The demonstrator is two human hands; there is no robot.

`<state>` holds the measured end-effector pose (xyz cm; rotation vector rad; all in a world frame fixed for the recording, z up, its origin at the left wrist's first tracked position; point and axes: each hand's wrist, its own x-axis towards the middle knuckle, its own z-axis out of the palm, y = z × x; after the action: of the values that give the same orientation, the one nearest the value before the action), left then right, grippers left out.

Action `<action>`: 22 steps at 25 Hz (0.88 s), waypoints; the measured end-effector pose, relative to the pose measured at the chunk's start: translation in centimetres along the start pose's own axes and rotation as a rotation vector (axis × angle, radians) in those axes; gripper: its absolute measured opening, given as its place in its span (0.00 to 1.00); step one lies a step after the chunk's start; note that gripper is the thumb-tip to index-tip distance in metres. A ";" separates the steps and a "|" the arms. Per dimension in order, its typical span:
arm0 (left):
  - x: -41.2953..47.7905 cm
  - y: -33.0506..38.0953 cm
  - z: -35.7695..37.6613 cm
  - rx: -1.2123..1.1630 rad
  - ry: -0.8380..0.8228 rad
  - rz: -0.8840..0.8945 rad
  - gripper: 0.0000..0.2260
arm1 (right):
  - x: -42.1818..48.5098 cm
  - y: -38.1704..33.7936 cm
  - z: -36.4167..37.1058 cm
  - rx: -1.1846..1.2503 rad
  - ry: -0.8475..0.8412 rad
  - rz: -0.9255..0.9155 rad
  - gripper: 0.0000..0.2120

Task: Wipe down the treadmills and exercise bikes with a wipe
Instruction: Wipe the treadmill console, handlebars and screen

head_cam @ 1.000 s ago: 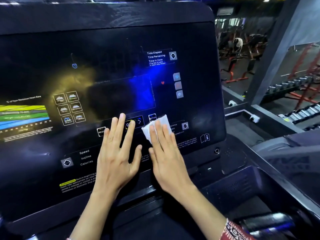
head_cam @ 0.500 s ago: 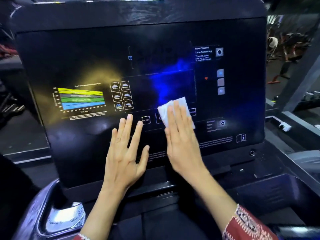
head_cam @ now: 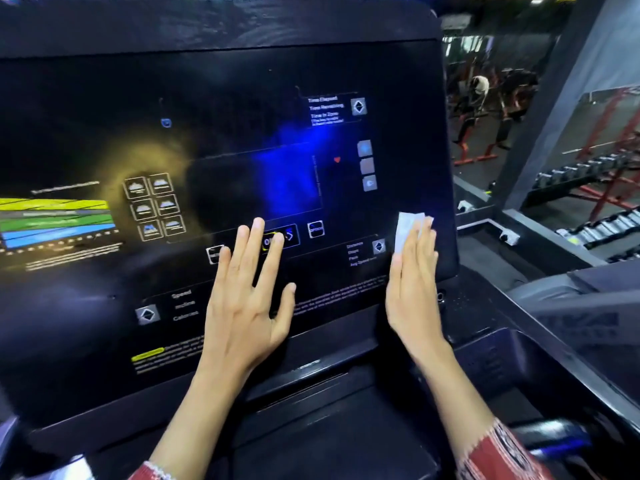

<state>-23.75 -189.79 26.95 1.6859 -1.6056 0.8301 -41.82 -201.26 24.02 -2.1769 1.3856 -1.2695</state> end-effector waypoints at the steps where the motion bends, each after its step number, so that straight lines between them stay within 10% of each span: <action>1: 0.3 0.4 0.3 0.005 0.002 0.000 0.24 | 1.3 -0.7 0.0 0.031 0.018 0.014 0.26; 6: 0.4 0.9 1.2 0.020 -0.017 -0.006 0.25 | -2.5 -1.0 1.6 -0.086 -0.158 -0.445 0.24; 12: 0.1 0.8 1.1 0.020 -0.015 -0.018 0.24 | 1.7 -0.5 0.1 0.058 0.002 -0.054 0.26; 17: -0.9 -0.3 0.2 0.019 -0.009 -0.021 0.25 | -3.7 -3.1 2.7 -0.076 -0.188 -0.603 0.25; 22: -3.2 -2.7 -1.9 0.051 -0.006 -0.106 0.25 | -2.3 -4.3 2.6 0.025 -0.048 -0.203 0.25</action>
<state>-21.18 -186.36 25.37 1.7942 -1.4962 0.8202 -37.60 -197.79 23.95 -2.3634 1.1483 -1.2838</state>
